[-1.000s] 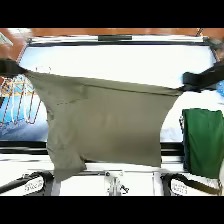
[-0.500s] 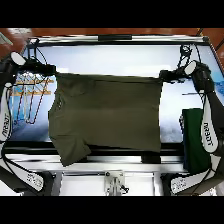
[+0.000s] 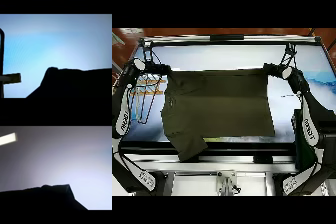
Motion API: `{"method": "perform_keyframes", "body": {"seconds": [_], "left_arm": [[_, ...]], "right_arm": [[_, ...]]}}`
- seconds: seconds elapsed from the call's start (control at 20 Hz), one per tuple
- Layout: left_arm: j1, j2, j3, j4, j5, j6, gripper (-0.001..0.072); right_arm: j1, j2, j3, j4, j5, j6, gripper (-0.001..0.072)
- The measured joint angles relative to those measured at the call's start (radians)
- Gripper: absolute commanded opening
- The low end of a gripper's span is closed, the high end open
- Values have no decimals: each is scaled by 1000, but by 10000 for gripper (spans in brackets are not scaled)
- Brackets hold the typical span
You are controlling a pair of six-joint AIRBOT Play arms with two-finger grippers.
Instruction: Fold the shirts.
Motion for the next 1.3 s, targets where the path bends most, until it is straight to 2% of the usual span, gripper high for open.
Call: {"method": "perform_keyframes", "body": {"seconds": [0.2, 0.35, 0.45, 0.6, 0.7, 0.85, 1.1, 1.3], "left_arm": [[1, -8, 1, 0, -37, 0, 29], [2, -2, 9, 0, -118, 10, 28], [2, 7, 25, 4, -207, 18, 28], [2, 14, 55, 15, -408, 15, 27], [2, 15, 57, 25, -531, -8, 27], [4, 13, 34, 71, -649, -47, 28], [-6, -7, 2, 103, -758, -81, 27], [-9, -12, -4, 113, -806, -105, 27]], "right_arm": [[12, -14, 0, -3, 29, 16, 75], [13, -8, 0, -4, 92, 27, 75], [5, 12, 0, -5, 156, 37, 75], [-15, 46, 0, -25, 307, 68, 75], [-25, 53, 0, -71, 420, 103, 75], [-30, 50, 0, -130, 552, 138, 75], [-22, 23, -1, -169, 683, 176, 75], [-18, 8, -1, -202, 732, 194, 75]]}}
